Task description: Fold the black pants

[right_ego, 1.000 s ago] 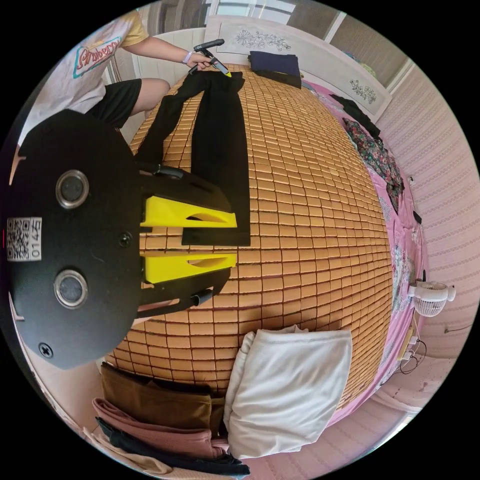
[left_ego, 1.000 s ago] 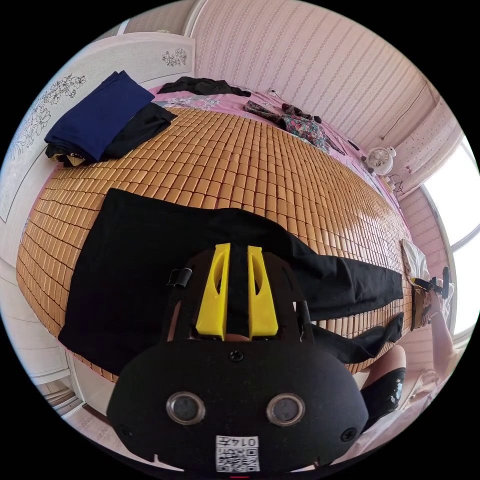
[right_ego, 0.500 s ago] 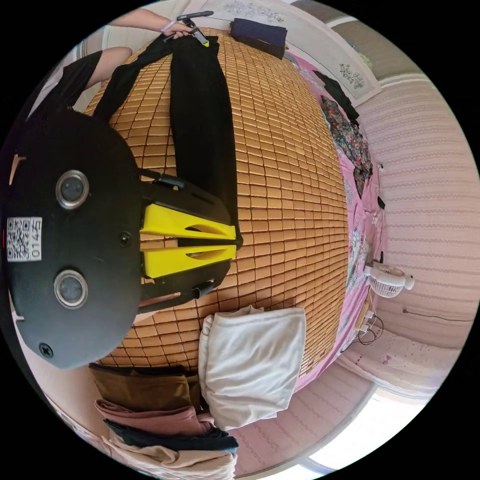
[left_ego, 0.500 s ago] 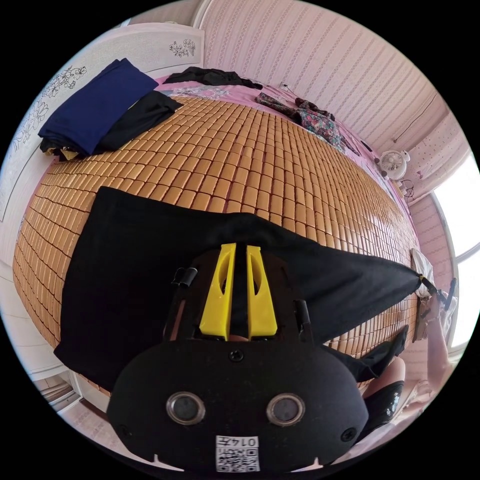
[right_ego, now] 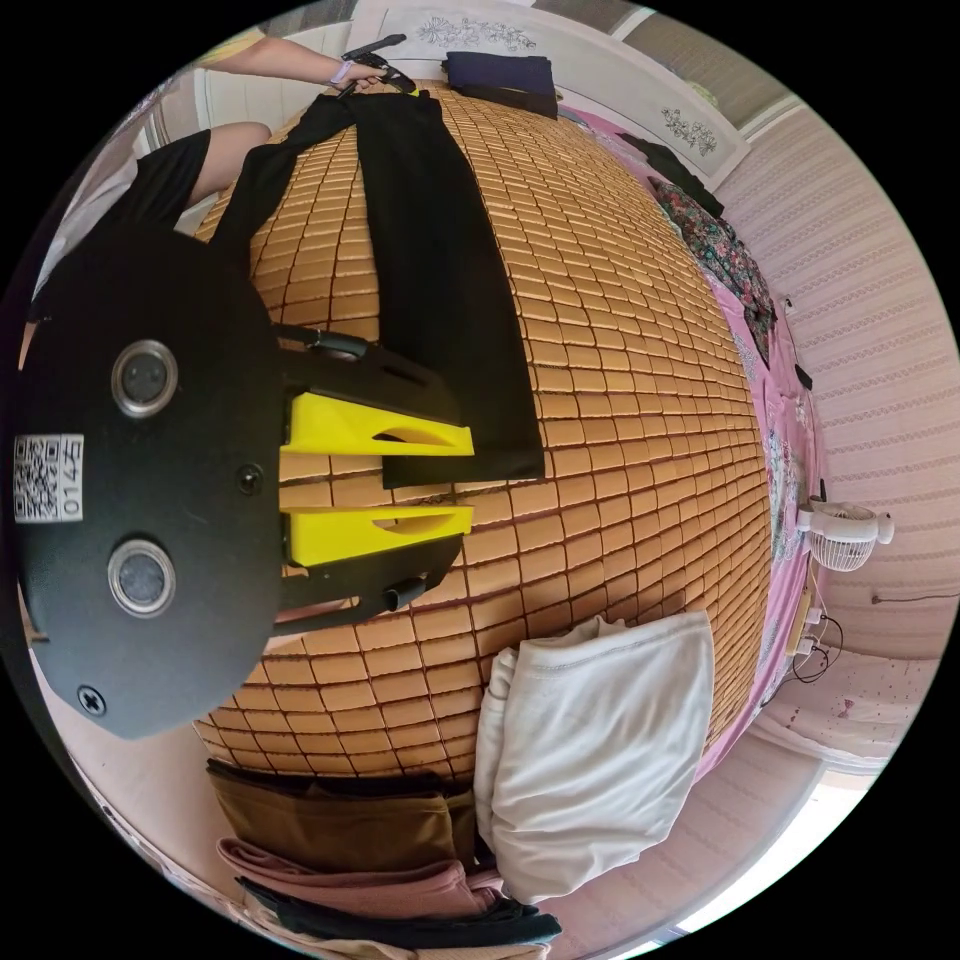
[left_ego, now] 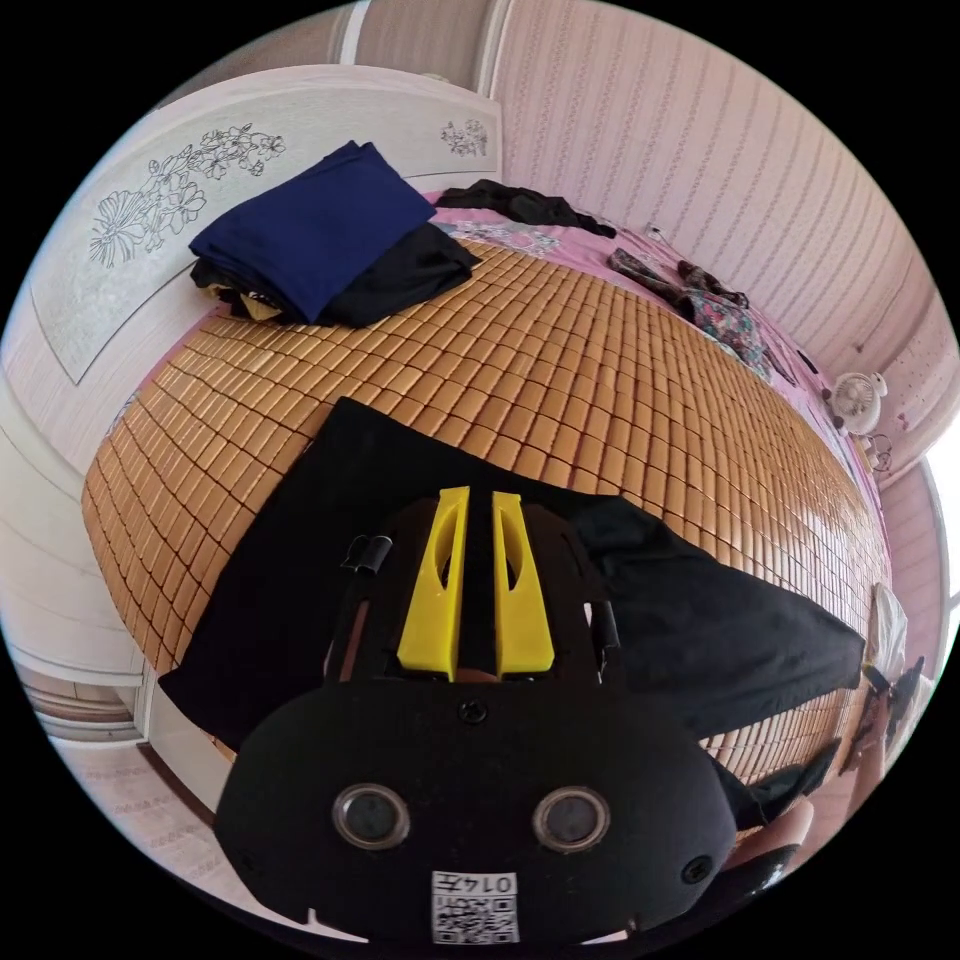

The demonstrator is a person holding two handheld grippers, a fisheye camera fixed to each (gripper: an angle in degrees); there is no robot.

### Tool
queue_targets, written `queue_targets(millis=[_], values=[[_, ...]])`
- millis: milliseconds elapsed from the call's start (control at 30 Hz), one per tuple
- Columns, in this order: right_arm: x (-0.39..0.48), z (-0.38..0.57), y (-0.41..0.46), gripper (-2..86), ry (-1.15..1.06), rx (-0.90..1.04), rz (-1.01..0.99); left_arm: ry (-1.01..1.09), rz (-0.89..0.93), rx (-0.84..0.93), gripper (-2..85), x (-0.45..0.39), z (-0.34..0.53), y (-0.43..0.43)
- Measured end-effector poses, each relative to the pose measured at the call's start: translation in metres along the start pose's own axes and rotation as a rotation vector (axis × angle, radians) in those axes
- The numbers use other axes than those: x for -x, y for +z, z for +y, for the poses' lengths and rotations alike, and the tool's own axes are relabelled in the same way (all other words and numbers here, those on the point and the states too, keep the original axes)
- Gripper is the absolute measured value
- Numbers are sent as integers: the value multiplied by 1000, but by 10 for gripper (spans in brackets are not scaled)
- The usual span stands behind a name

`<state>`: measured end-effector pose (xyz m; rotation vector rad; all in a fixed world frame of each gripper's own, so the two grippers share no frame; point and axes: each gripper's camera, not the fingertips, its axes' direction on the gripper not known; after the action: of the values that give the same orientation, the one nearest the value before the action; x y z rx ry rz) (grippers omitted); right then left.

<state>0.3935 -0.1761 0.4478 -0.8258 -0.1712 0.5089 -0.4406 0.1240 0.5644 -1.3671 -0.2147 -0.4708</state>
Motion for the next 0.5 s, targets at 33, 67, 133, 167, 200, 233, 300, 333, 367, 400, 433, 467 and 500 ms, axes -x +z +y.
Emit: queue_targets(millis=[33, 67, 133, 167, 200, 233, 300, 333, 367, 400, 433, 467, 500], values=[[4, 2, 0, 70, -40, -9, 11, -8, 5, 20, 28, 2, 0, 5], [6, 1, 1, 69, -56, 0, 3, -35, 10, -3, 27, 4, -1, 6], [8, -4, 0, 64, -68, 11, 20, -45, 11, 6, 27, 1, -7, 10], [9, -5, 0, 63, -71, 12, 22, -28, -23, 17, 27, -6, -13, 14], [10, -9, 0, 61, -76, 9, 31, 8, -62, 27, 29, -13, -17, 18], [12, -11, 0, 59, -87, 2, 46, 26, -81, 31, 31, -17, -19, 20], [14, -14, -1, 55, -111, -6, 67, 68, -106, 37, 36, -27, -21, 27], [13, -15, -1, 54, -103, -7, 58, 71, -101, 36, 37, -28, -21, 28], [11, -16, -2, 53, -94, -6, 49, 70, -90, 38, 40, -28, -19, 29], [5, -17, -4, 52, -70, 2, 29, 53, -84, 46, 43, -27, -17, 29], [-2, -16, -8, 50, -46, 11, 4, 41, -72, 48, 44, -25, -15, 27], [-6, -14, -12, 49, -34, 13, -9, 2, -46, 25, 47, -19, -9, 20], [-12, -7, -22, 48, -5, -4, -17, -45, 5, -42, 42, -11, 3, 8]])
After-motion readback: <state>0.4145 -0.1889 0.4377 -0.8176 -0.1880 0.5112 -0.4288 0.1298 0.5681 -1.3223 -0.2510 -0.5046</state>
